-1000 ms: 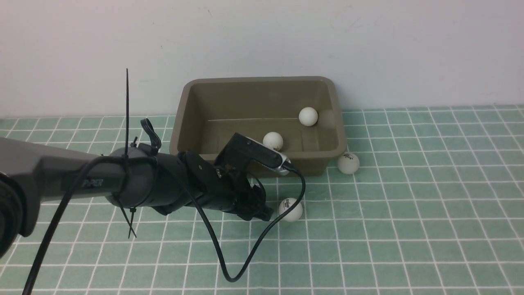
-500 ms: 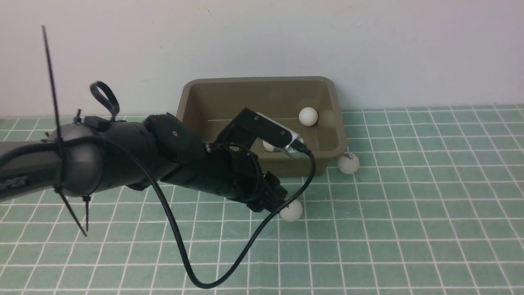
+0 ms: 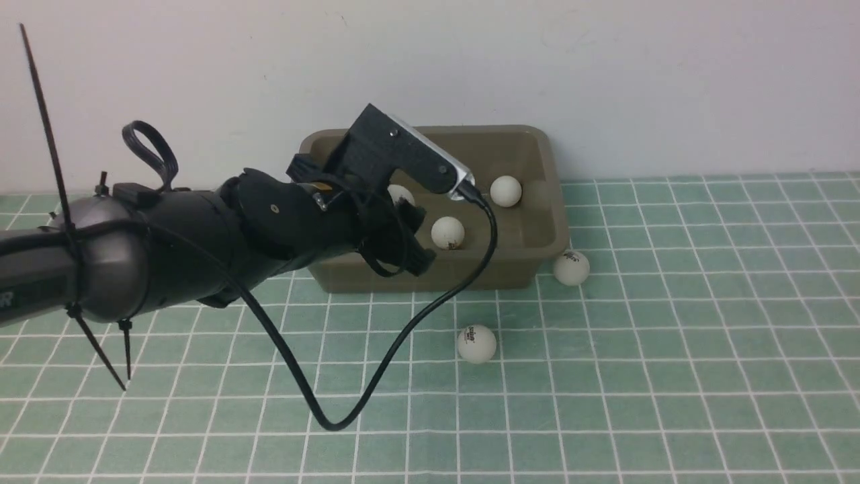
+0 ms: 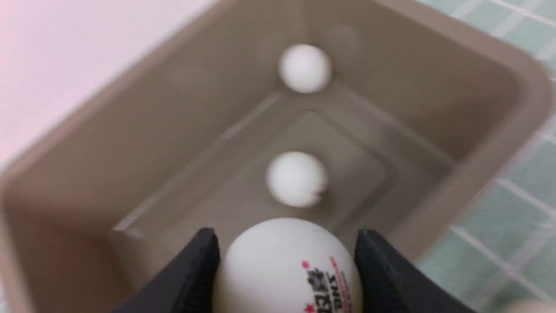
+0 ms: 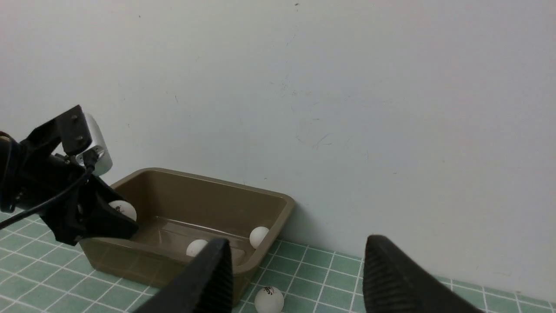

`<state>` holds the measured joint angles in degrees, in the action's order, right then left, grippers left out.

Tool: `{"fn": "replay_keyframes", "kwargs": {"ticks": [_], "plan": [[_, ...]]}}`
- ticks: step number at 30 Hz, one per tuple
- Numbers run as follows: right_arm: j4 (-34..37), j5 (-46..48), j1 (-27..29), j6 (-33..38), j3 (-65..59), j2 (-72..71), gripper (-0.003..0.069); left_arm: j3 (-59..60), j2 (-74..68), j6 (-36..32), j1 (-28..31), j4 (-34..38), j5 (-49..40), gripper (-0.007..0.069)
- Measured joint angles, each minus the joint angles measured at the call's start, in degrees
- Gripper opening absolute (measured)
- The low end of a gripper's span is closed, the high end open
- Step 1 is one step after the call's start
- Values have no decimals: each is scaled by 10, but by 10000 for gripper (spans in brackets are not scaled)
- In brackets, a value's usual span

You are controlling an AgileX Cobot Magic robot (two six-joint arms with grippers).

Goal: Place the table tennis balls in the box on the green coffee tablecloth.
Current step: 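Drop the ball into the bin, then reach for and grasp a ping pong ball on the table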

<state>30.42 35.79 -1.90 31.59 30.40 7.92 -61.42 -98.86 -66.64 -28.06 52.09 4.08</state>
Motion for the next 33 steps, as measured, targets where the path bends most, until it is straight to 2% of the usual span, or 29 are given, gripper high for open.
{"fn": "replay_keyframes", "kwargs": {"ticks": [4, 9, 12, 16, 17, 20, 24, 31, 33], "plan": [[0, 1, 0, 0, 0, 0, 379, -2, -25, -16, 6, -5, 73, 352], [0, 1, 0, 0, 0, 0, 379, -35, -71, -24, 30, -26, 85, 354], [0, 3, 0, 0, 0, 0, 379, -59, -102, -23, 39, -31, 85, 405], [1, 8, 0, 0, 0, 0, 379, -62, -102, -16, 38, 6, 80, 456], [1, 9, 0, 0, 0, 0, 379, -62, -94, -16, 34, 41, 59, 465], [1, 11, 0, 0, 0, 0, 379, -62, -80, -19, 32, 74, 19, 469], [1, 10, 0, 0, 0, 0, 379, -62, -40, -22, 30, 132, -126, 469], [1, 11, 0, 0, 0, 0, 379, -62, -3, -5, 28, 132, -359, 469], [1, 11, 0, 0, 0, 0, 379, -62, -3, 13, 28, 122, -393, 469]]}}
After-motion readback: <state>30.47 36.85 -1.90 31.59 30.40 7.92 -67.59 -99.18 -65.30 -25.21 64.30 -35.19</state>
